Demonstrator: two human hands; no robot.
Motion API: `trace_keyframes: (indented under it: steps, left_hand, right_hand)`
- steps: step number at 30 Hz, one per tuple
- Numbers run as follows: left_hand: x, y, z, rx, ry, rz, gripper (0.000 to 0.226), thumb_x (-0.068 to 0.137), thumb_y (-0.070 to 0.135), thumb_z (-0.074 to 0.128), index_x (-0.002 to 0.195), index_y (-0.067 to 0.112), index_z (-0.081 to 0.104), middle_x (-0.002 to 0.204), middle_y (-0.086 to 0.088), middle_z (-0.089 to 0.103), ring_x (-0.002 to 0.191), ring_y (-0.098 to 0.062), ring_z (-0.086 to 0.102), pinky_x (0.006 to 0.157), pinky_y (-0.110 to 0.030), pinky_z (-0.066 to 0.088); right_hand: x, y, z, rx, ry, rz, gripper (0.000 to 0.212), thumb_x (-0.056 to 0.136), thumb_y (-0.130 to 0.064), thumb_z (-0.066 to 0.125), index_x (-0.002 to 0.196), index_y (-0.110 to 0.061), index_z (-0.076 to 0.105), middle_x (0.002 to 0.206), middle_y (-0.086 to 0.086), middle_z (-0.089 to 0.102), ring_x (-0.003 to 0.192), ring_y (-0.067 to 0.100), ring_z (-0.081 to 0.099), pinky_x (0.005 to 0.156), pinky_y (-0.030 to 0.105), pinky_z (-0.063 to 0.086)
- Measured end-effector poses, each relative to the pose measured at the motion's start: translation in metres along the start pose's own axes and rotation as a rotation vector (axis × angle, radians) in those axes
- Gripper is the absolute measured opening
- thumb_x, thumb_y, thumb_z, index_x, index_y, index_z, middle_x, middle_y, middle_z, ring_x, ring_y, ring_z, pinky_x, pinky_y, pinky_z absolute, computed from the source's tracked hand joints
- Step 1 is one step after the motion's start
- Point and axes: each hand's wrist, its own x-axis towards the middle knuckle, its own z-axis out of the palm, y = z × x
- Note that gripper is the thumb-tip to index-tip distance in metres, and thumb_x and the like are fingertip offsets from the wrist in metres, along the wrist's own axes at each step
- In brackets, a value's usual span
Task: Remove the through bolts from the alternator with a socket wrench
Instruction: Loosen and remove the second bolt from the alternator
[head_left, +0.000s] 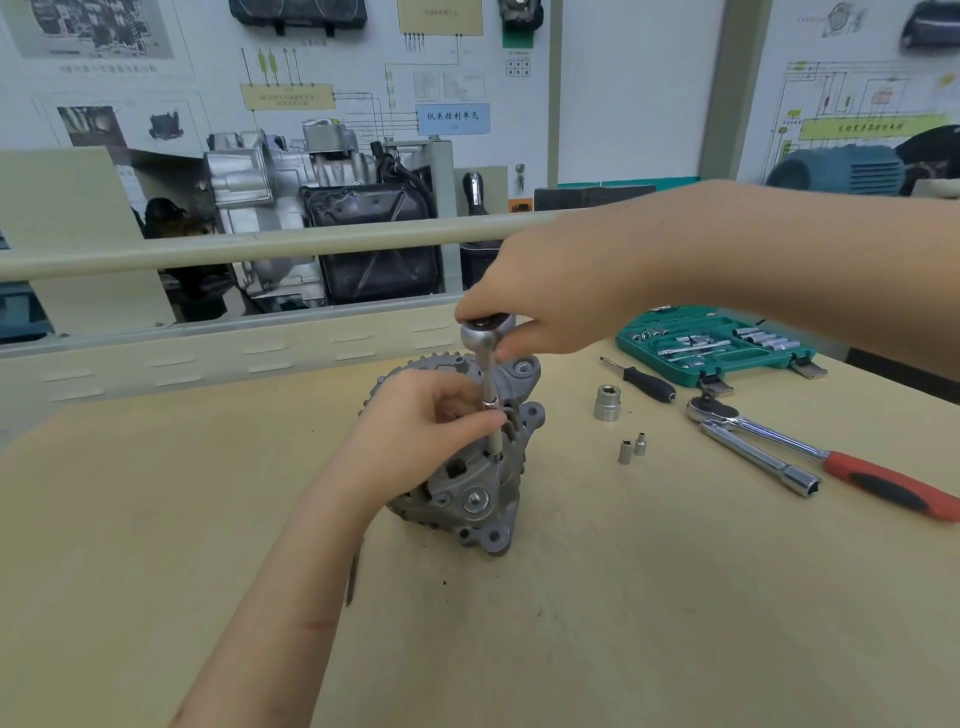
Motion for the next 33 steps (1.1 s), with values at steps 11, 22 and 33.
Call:
trace_keyframes:
  steps: [11,22,33]
  left_hand:
    - [0.002,0.002,0.004,0.046,0.055,0.050,0.014,0.074,0.027,0.071,0.067,0.027,0.059,0.067,0.015,0.063,0.067,0.003,0.059,0.063,-0.011,0.046]
    - [0.002,-0.002,0.005,0.079,0.084,0.085,0.017,0.074,0.028,0.070,0.066,0.031,0.056,0.069,0.017,0.062,0.073,0.006,0.058,0.066,-0.006,0.043]
    - [0.001,0.001,0.006,-0.020,0.007,0.089,0.018,0.076,0.023,0.070,0.077,0.040,0.063,0.070,0.026,0.065,0.074,0.012,0.059,0.066,-0.003,0.043]
  right_hand:
    - [0.001,-0.003,0.009,-0.076,0.086,0.237,0.044,0.086,-0.053,0.042,0.102,-0.018,0.063,0.064,-0.004,0.044,0.047,0.007,0.028,0.043,0.019,0.022]
    - [0.003,0.004,0.013,-0.006,0.145,0.183,0.041,0.085,-0.050,0.044,0.106,-0.019,0.062,0.074,-0.002,0.056,0.051,0.010,0.035,0.043,0.018,0.022]
    - [-0.006,0.006,0.006,0.089,0.050,-0.018,0.023,0.092,-0.036,0.044,0.086,-0.015,0.050,0.071,-0.006,0.045,0.067,0.014,0.045,0.058,0.022,0.035]
